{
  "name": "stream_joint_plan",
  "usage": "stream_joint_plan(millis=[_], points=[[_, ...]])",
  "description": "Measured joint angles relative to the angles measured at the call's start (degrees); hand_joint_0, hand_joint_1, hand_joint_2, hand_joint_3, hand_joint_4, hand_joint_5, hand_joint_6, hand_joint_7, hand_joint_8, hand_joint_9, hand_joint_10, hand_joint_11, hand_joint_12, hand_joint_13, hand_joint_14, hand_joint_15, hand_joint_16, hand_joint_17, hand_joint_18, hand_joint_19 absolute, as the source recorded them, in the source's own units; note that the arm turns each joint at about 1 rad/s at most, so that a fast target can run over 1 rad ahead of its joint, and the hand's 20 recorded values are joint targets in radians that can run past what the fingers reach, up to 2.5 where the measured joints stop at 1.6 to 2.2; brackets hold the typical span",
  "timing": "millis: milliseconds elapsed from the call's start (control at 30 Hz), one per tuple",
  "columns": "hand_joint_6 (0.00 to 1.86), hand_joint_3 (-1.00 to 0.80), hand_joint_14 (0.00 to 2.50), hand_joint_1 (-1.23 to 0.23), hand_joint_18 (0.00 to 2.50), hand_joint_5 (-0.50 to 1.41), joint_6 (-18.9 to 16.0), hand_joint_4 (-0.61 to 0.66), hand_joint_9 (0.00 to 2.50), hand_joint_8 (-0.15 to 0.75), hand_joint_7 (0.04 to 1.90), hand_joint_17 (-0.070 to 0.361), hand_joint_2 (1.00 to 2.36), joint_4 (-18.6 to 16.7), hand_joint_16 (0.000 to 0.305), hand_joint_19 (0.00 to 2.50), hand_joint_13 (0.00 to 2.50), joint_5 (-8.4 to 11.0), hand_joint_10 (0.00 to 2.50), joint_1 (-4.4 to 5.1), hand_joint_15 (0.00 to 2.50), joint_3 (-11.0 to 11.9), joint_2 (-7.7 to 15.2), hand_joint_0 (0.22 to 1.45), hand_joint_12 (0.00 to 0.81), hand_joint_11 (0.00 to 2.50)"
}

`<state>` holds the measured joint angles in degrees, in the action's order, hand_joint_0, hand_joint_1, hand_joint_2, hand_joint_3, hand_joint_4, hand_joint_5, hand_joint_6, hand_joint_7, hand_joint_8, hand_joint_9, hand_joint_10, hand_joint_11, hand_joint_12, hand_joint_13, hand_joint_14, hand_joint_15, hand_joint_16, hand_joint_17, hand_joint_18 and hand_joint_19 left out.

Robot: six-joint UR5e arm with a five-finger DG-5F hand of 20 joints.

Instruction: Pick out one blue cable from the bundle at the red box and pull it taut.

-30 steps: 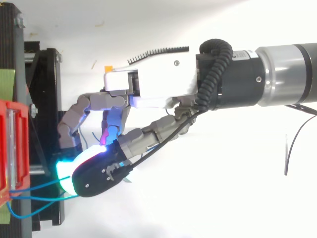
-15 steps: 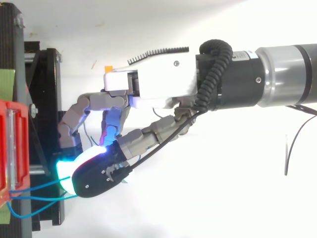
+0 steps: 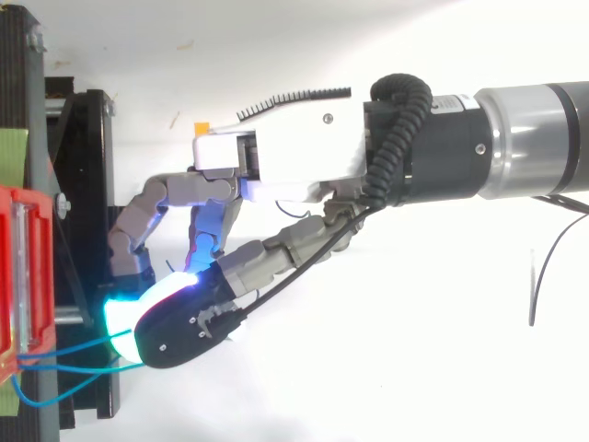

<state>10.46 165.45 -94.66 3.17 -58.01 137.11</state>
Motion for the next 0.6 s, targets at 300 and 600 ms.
stream_joint_plan(millis=[300, 600], points=[[0.87, -0.39, 0.02, -0.46, 0.80, -0.19, 0.0, 0.12, 1.22, 0.300, 0.72, 0.124, 1.01, 0.0, 0.055, 0.76, 1.06, 0.02, 0.02, 0.00, 0.67, 0.0, 0.0, 0.62, 0.415, 0.93], [0.87, -0.39, 0.03, -0.51, 0.81, -0.18, 0.0, 0.10, 1.23, 0.298, 0.76, 0.125, 1.01, 0.0, 0.055, 0.76, 1.07, 0.01, 0.02, 0.00, 0.68, 0.0, 0.0, 0.62, 0.419, 0.92]])
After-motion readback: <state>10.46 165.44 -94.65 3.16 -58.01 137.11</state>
